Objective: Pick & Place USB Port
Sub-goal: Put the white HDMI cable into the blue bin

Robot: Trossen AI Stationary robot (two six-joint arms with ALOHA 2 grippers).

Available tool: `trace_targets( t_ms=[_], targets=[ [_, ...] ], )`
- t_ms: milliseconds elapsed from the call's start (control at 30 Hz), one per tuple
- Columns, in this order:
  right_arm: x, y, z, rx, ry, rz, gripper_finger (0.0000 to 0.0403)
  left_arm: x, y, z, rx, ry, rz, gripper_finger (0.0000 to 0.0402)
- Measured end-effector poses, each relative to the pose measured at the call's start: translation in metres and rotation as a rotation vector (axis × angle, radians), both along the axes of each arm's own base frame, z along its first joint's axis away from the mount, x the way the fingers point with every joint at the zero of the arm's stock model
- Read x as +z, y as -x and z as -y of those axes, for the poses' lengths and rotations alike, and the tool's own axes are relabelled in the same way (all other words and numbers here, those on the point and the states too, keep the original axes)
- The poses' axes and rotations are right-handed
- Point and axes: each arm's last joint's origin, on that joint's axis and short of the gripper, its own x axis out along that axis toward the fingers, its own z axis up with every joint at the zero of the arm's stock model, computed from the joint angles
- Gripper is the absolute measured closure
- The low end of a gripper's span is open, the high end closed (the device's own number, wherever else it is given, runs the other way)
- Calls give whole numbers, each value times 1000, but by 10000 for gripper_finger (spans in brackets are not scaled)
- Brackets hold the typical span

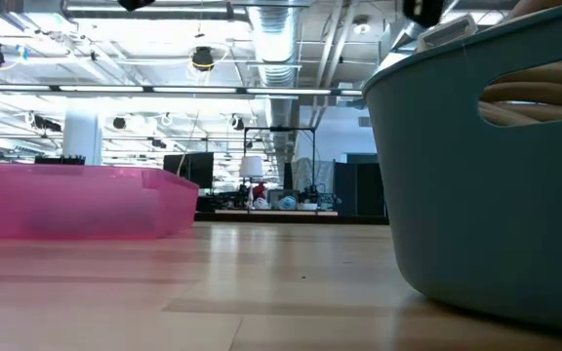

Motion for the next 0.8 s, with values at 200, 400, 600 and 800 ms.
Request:
trace_targets(
  t_ms=[200, 400, 600, 800],
  targets=[
    [-23, -39, -8, 69, -105, -51, 247, -1, -4, -8, 30, -11, -5, 367],
    [-23, -61, -13, 159, -159, 67, 202, -1, -4, -10, 24, -30, -10, 367],
    [-16, -62, -10, 223, -211, 122, 192, -1, -4, -10, 24, -33, -15, 367],
    [-17, -62, -9, 217, -206, 121, 224, -1, -4, -10, 27, -34, -14, 367]
  ],
)
